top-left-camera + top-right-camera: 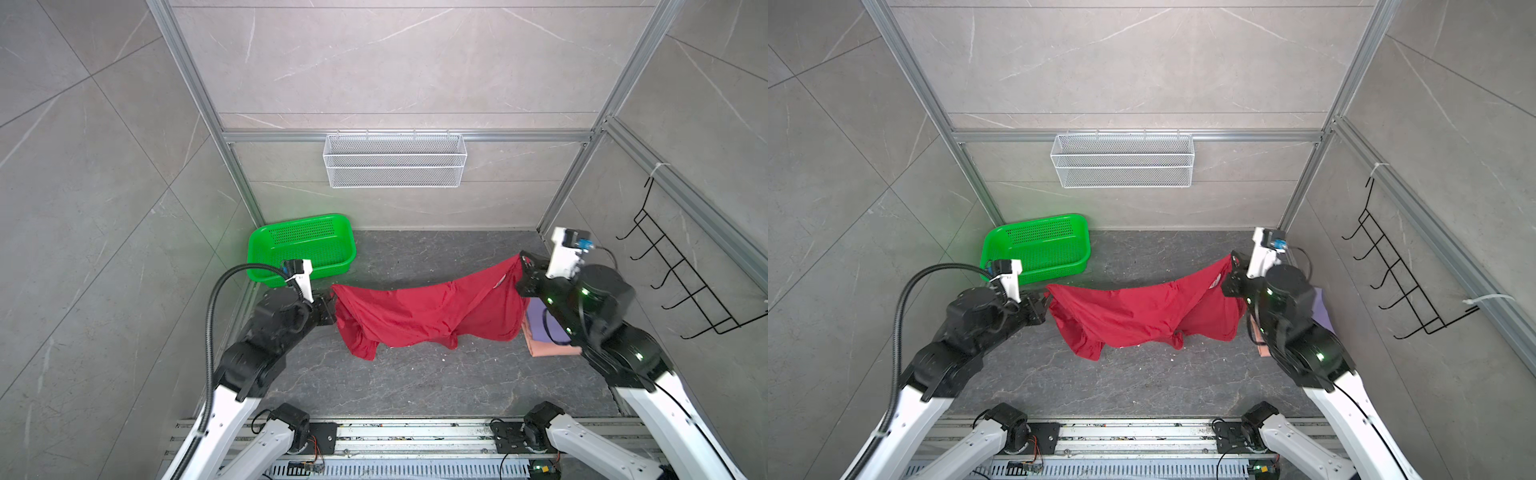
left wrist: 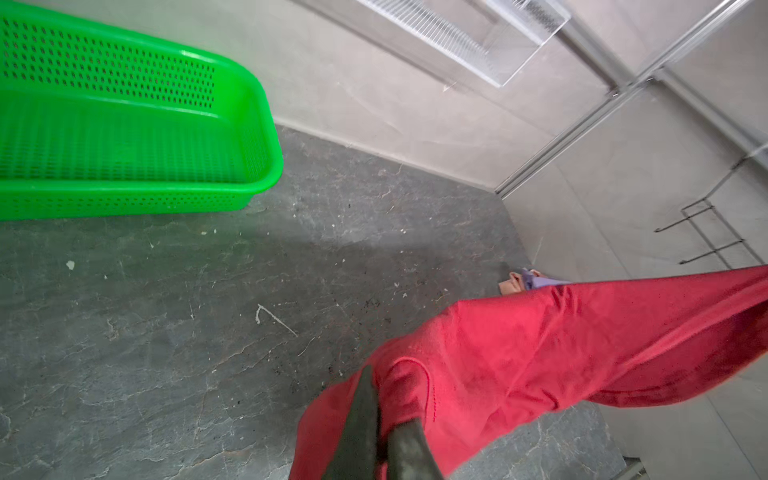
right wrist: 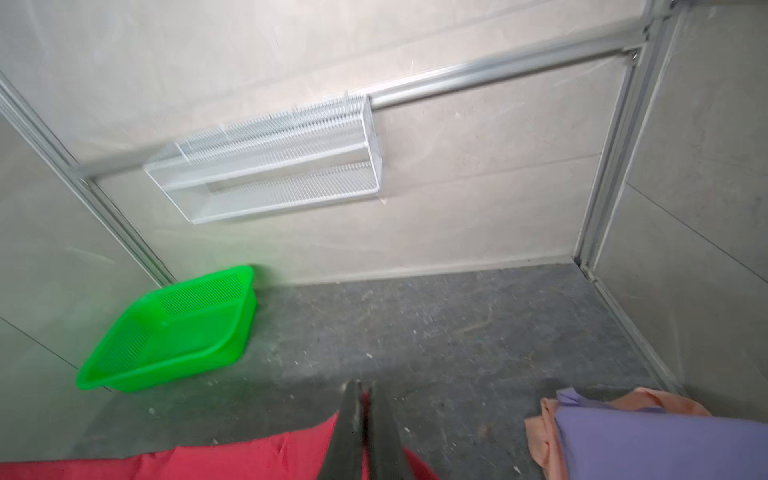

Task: Fold and stack the t-shirts

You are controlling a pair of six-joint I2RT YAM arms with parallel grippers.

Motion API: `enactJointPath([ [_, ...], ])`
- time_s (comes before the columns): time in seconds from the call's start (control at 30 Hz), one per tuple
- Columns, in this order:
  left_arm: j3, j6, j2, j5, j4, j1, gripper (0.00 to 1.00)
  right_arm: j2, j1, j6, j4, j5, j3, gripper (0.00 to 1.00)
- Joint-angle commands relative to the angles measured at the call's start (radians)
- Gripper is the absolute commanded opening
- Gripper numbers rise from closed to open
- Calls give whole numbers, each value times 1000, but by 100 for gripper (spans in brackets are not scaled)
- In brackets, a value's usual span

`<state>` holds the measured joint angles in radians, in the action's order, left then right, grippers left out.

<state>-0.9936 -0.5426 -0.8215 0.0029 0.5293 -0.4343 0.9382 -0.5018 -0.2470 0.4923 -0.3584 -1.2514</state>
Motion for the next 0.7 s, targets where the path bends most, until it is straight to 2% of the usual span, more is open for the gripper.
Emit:
enactJointPath([
  [0.0, 32, -60, -202, 3, -126, 45, 0, 246, 20, 85, -19, -47, -11, 2],
  [0.2, 28, -120, -554, 92, -312, 169, 0, 584, 111, 37, -102, 23, -73, 0],
  [0.3, -2, -117, -659, 53, -317, 193, 0, 667, 150, 4, -128, 91, -92, 0],
  [0.4, -20, -104, -695, 21, -292, 192, 48, 718, 172, -25, -134, 148, -99, 0],
  [0.43, -13, -98, -688, 8, -289, 190, 60, 724, 172, -30, -135, 154, -96, 0],
  [0.53, 14, -61, -635, -21, -274, 166, 74, 719, 174, -44, -135, 167, -74, 0],
  [0.67, 24, 0, -544, -47, -191, 85, 79, 691, 175, -59, -137, 179, -39, 0],
])
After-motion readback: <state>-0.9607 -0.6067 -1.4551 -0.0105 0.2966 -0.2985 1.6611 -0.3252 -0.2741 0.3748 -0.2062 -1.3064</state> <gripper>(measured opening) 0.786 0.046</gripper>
